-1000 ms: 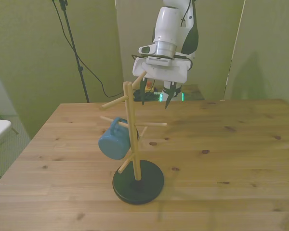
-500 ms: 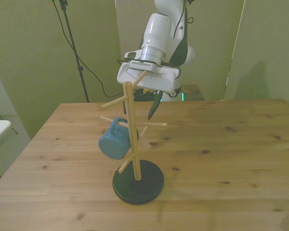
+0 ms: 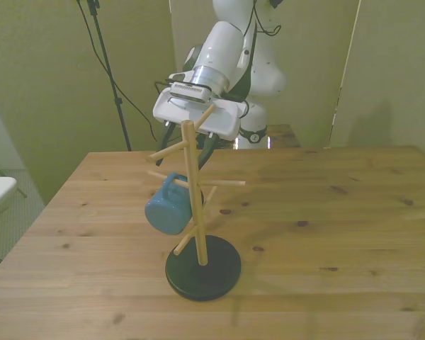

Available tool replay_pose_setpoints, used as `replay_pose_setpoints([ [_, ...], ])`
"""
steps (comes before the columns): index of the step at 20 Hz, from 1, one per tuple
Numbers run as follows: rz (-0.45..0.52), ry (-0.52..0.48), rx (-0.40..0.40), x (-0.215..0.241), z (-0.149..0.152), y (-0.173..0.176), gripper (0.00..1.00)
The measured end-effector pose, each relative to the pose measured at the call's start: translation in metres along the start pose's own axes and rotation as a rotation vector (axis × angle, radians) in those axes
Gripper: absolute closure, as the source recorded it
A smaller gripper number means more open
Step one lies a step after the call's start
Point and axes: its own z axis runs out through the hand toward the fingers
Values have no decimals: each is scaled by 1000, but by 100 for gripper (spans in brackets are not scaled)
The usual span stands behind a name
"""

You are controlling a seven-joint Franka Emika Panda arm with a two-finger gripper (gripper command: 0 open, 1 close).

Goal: Unload the mug

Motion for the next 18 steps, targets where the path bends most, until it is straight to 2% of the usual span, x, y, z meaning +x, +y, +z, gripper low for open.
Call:
replay_pose_setpoints([
  [9,24,18,-2,5,35,5,0],
  [18,-1,34,26,8,53,-16,0],
])
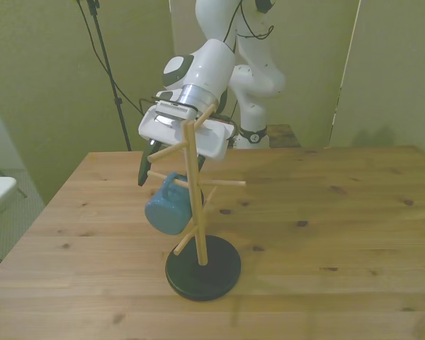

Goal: Unload the mug

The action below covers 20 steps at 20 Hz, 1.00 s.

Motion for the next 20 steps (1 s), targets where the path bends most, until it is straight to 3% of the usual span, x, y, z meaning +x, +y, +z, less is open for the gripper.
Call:
replay_pose_setpoints([
  [6,2,2,1,2,11,-7,0],
  [7,3,2,1,2,13,-7,100],
  [20,5,-1,8,3,20,-12,100],
])
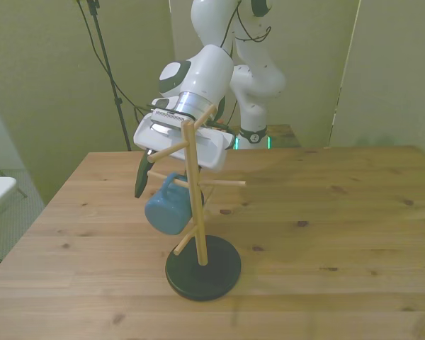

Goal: Unload the mug

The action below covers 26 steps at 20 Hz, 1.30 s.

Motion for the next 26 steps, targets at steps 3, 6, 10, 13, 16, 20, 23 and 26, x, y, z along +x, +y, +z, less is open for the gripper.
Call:
replay_pose_setpoints([
  [3,-1,-1,0,0,0,0,100],
  [6,-1,-2,1,-1,0,-1,100],
  [10,-2,-2,2,-1,0,-1,100],
  [13,-2,-2,2,-1,0,-1,100],
  [16,-3,-3,3,-2,0,-2,100],
  [20,-5,-5,5,-3,-1,-3,100],
  [23,-5,-5,5,-3,-1,-3,100],
  [26,-4,-6,8,-3,-1,-3,100],
])
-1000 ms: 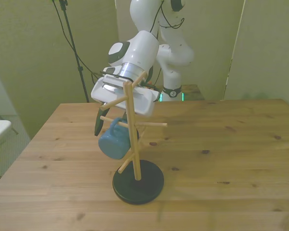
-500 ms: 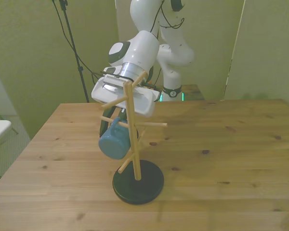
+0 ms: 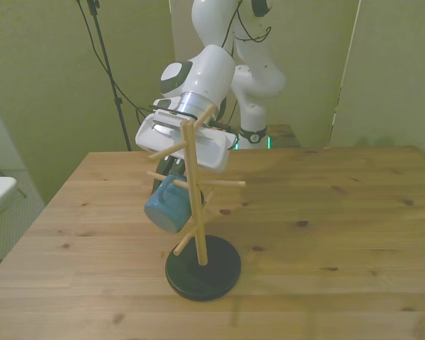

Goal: Unload the mug

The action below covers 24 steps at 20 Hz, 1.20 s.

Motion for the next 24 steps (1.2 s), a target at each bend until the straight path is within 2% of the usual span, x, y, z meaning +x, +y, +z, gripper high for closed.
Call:
replay_pose_setpoints([
  [12,42,5,25,17,-8,11,100],
  [24,130,-11,40,35,-16,49,100],
])
